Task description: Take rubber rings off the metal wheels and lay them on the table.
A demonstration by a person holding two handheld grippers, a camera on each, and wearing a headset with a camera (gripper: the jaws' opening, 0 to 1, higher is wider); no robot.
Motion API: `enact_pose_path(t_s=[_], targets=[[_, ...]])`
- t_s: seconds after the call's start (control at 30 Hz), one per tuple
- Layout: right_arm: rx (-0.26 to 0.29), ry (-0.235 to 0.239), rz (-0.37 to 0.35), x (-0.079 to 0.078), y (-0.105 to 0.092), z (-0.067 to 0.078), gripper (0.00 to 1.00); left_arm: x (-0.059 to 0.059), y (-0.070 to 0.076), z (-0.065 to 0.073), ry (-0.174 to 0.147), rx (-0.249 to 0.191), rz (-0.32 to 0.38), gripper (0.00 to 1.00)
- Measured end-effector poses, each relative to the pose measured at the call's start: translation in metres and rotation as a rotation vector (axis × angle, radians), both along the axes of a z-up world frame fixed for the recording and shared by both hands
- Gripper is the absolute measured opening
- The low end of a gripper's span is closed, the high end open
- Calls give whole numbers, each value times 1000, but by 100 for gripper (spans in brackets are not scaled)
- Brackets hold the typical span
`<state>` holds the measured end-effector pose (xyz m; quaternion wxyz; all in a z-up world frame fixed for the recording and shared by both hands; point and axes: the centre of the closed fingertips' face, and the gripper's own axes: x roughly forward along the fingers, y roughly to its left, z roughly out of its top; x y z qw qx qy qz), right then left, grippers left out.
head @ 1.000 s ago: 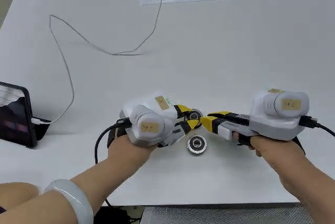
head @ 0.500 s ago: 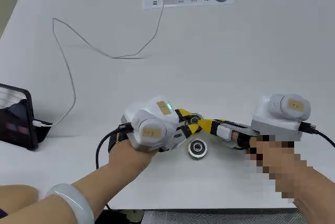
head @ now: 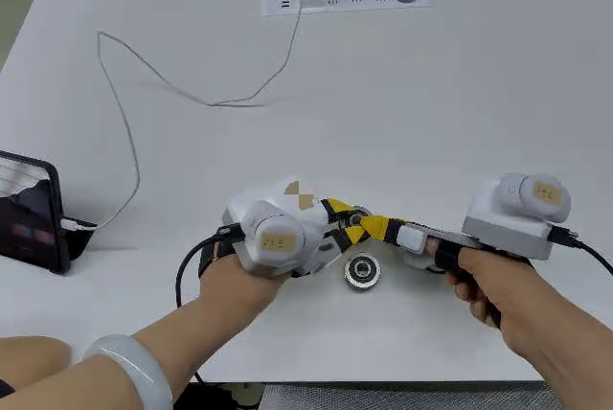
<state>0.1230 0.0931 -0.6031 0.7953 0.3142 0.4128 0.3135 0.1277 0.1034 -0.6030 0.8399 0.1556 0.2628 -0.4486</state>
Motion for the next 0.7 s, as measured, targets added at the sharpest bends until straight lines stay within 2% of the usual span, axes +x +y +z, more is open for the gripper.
enact_pose_path(t_s=[0.23,0.37,0.47,0.5,0.7], targets=[[9,3,-4,0,1,1,19,0,0,0,2,-5,3,14],[34,17,-7,0,1,3,21,0,0,-1,4,-6,4,14],[37,11,1,-1,1,5,22,0,0,-1,3,-6,4,14],[55,17,23,-5,4,8,20,0,1,-1,4,-6,5,14],[-1,-21,8,-3,-2,3,22,0,1,-1,3,-9,4,14]])
